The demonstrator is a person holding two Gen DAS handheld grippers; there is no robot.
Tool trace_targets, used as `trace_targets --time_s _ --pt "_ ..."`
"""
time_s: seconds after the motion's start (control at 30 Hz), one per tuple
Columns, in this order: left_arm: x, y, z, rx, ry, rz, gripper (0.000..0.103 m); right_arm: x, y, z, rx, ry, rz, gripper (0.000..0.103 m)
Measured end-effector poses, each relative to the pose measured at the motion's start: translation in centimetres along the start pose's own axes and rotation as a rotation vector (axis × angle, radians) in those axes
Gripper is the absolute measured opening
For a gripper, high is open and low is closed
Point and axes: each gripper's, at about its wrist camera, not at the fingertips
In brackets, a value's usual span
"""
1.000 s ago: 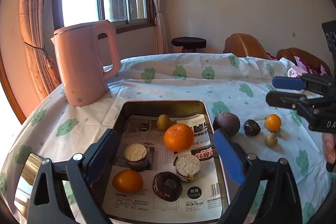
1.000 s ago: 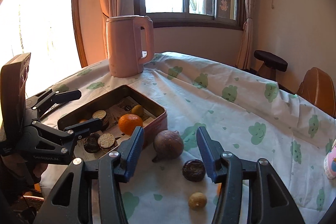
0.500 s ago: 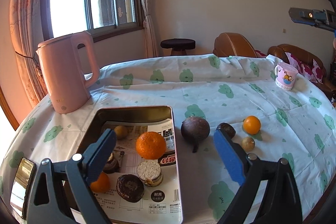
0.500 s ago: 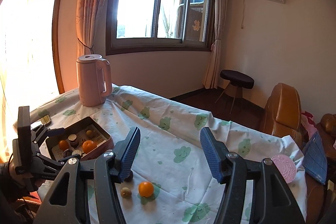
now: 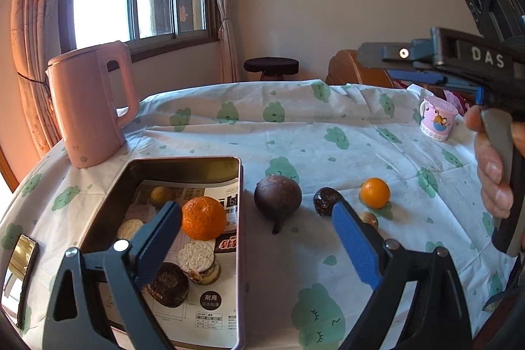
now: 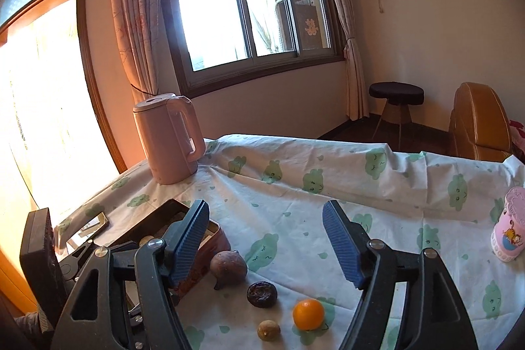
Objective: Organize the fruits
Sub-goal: 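Move the right gripper to the large dark brown fruit while the left approaches a small fruit, then grasp and lift the large dark brown fruit with the right gripper while the left grasps a small fruit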
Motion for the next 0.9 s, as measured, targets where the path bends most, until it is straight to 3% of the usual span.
trace_targets --time_s 0.2,0.4,0.63,0.77,0.83,0.9 --pt "2.0 0.5 -0.2 -0.002 -0.095 0.063 0.093 -0.1 2.8 -5.1 0.104 0.018 -0.030 0.073" --pt "6.2 1.1 0.1 0.002 -0.183 0.178 0.093 2.1 4.9 -10.0 0.259 0.048 0.065 0.073" --pt "7.0 1.3 0.2 -0.005 -0.173 0.194 0.093 3.5 6.8 -13.0 0.378 0.046 0.139 0.073" --pt "6.3 1.3 0.0 0.002 -0.158 0.175 0.093 3.9 7.8 -14.3 0.425 0.090 0.171 0.073" --pt "6.1 1.1 -0.3 0.008 -0.151 0.168 0.093 3.8 8.3 -14.7 0.439 0.078 0.168 0.058" --pt "5.8 0.9 -0.7 0.013 -0.151 0.161 0.093 4.0 8.3 -14.4 0.423 0.061 0.161 0.051"
Point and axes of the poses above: each gripper's, at about its wrist camera, not at the fingertips, and z roughly against the way its jaws point, x to its left, y to its underside, and after that the axes turned 10 degrees about -z, right-handed
